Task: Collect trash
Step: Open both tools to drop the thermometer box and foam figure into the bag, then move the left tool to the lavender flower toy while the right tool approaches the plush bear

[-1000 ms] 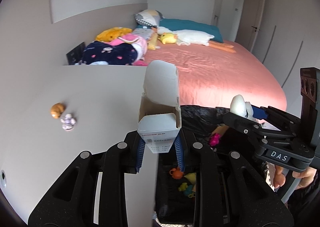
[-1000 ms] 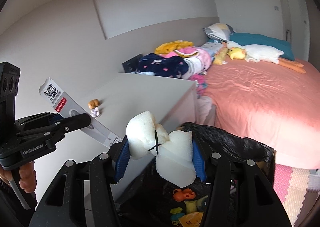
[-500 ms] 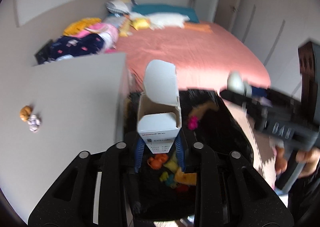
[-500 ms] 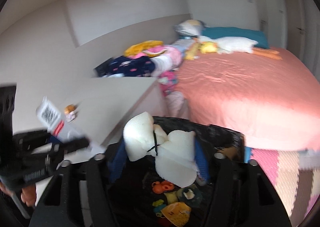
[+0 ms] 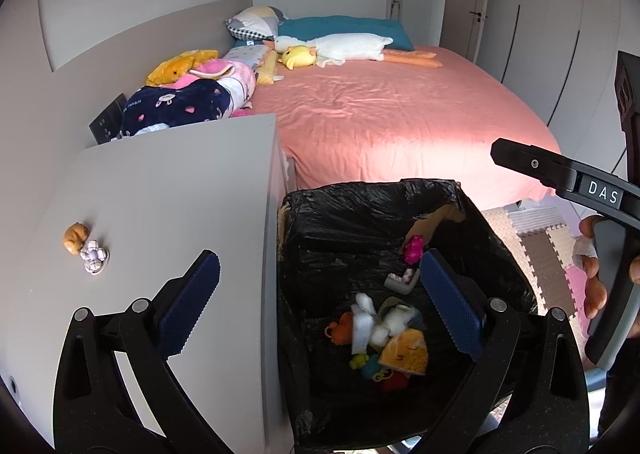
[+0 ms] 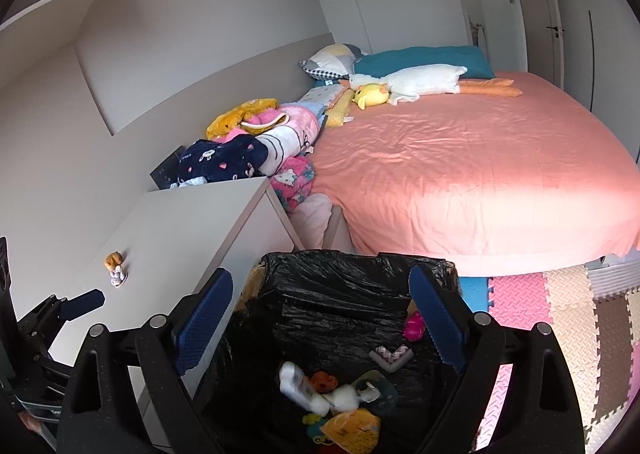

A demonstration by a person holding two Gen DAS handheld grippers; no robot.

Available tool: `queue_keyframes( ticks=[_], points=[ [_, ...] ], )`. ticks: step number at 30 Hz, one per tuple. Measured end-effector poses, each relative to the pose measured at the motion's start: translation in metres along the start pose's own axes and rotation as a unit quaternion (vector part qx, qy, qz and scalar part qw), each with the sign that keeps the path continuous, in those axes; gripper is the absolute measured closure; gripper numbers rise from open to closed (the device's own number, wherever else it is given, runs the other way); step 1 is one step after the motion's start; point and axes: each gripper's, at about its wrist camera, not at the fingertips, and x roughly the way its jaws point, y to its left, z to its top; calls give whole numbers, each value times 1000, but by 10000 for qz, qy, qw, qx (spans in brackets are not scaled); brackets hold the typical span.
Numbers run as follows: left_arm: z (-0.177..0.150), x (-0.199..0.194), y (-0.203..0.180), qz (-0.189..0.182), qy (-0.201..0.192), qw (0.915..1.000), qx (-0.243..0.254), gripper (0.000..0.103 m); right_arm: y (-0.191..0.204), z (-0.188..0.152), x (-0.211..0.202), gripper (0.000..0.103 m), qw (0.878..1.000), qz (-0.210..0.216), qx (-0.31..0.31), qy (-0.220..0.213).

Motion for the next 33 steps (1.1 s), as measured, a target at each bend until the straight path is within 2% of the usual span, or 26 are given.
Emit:
queue_keyframes(
  ticks=[15,33],
  points=[
    [-12,2,46,245,51,9989,-389,6,48,-2,32,13,9988,242,-325,261],
    [-28,4,136,944,-1,9888,-1159,6,123,-5,77,13,9939,727,-689,470]
  ],
)
